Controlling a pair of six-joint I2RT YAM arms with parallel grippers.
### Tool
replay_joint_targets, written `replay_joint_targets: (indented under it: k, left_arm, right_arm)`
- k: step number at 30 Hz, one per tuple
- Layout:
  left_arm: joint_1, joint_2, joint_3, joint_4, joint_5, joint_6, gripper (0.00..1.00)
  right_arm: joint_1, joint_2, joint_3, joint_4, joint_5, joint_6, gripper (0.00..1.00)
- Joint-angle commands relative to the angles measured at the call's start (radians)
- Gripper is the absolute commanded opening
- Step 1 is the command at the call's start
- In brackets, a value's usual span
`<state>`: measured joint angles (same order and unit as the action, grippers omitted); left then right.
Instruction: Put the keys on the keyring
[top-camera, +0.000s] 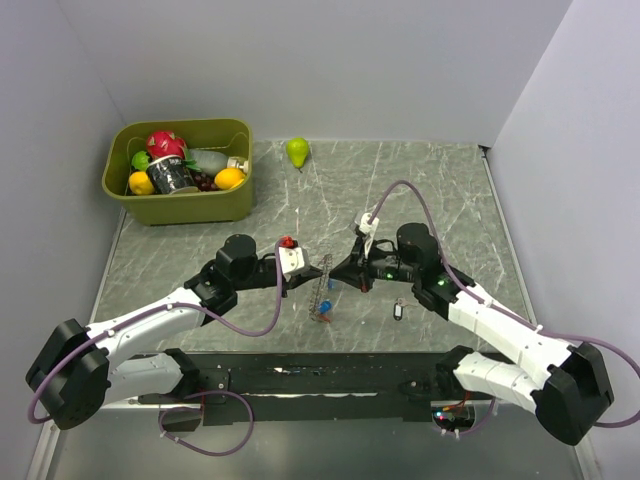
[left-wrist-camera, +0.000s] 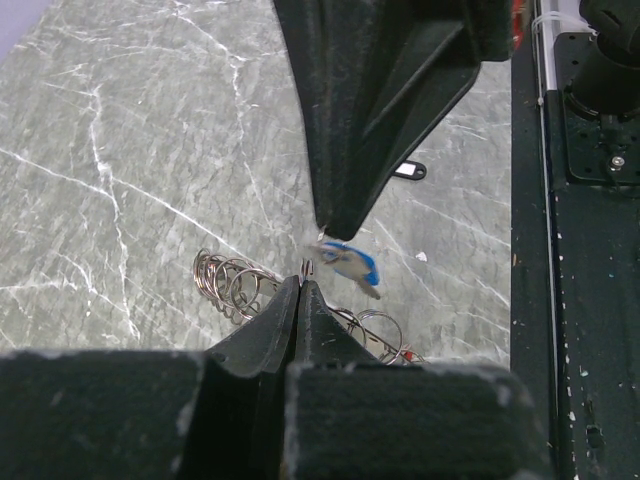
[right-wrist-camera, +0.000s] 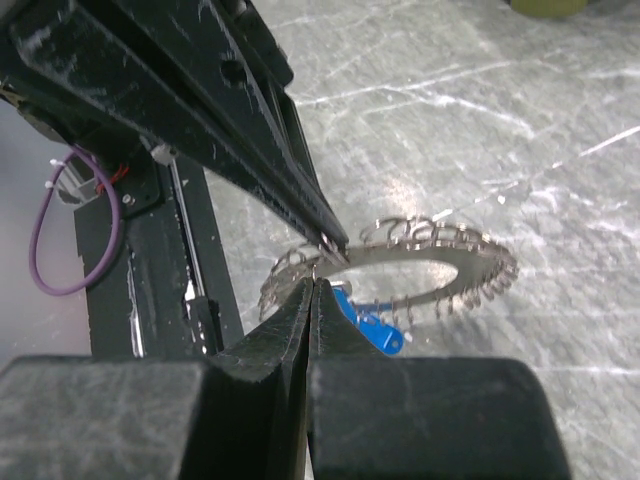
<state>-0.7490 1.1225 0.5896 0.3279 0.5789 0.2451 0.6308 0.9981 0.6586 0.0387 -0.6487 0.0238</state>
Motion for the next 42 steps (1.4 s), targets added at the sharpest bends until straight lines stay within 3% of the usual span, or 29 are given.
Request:
replay_joint_targets:
  k: [1,42]
  left_arm:
    - [-0.006,-0.024,0.041,0.049,0.035,0.003,0.01]
    - [-0.012,-0.066,0.021,0.036,0.029,0.008,0.01]
  right_arm:
    - [0.012,0.020,0.059,0.058,-0.014,-0.016,0.00]
    - [0.020,0.025,0.019,0.079,0.070,-0.015,0.00]
